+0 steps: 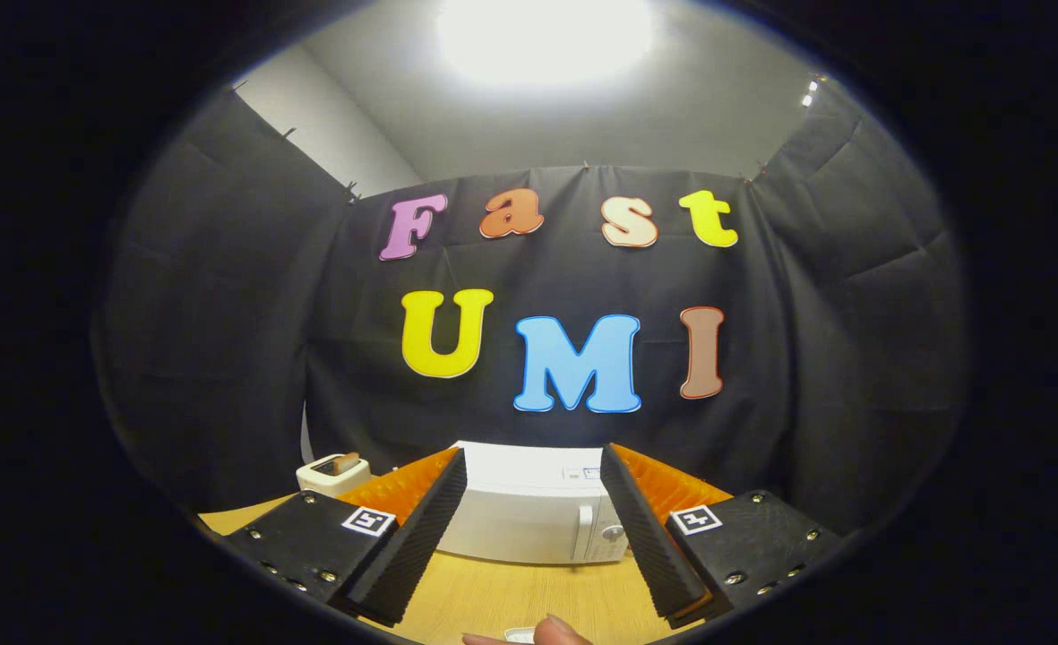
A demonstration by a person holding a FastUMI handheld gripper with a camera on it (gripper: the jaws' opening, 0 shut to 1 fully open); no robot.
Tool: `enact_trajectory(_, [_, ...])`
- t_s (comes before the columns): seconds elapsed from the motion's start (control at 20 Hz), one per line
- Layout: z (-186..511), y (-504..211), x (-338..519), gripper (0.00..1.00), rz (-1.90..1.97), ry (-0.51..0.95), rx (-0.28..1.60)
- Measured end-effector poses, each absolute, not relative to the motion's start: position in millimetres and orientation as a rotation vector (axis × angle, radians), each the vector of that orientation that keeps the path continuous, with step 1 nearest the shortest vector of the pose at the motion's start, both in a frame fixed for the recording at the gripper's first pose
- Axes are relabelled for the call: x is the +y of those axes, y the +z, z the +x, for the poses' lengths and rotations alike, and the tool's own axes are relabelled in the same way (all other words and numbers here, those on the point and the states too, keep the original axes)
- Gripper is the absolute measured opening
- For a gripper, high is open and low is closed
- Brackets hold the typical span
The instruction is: Open the microwave, put the food inside, and close the microwave door.
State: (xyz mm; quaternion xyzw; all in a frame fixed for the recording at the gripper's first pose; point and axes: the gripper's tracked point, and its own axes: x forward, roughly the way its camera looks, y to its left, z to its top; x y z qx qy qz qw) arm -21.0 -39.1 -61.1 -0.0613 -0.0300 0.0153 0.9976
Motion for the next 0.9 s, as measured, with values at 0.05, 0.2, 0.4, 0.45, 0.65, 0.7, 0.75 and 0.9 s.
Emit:
enact_trajectory(0.05, [-19.8,-50.7,-46.1,0.96,-0.112,-0.021,-0.070])
enact_trajectory(0.2, [-18.3,-22.4,-47.2,0.96,-0.113,-0.096,-0.104])
enact_trajectory(0.4, [-20.0,-8.1,-41.7,0.96,-0.147,-0.116,-0.118])
enact_trajectory(0.45, [-20.3,-9.7,-39.2,0.96,-0.148,-0.110,-0.112])
enact_trajectory(0.65, [-18.4,-15.7,-41.4,0.96,-0.160,-0.118,-0.097])
enact_trajectory(0.7, [-18.6,-17.4,-41.4,0.96,-0.157,-0.118,-0.088])
enact_trajectory(0.75, [-17.8,-18.6,-42.8,0.96,-0.154,-0.120,-0.083])
enact_trajectory(0.9, [-16.9,-18.0,-47.0,0.96,-0.153,-0.130,-0.084])
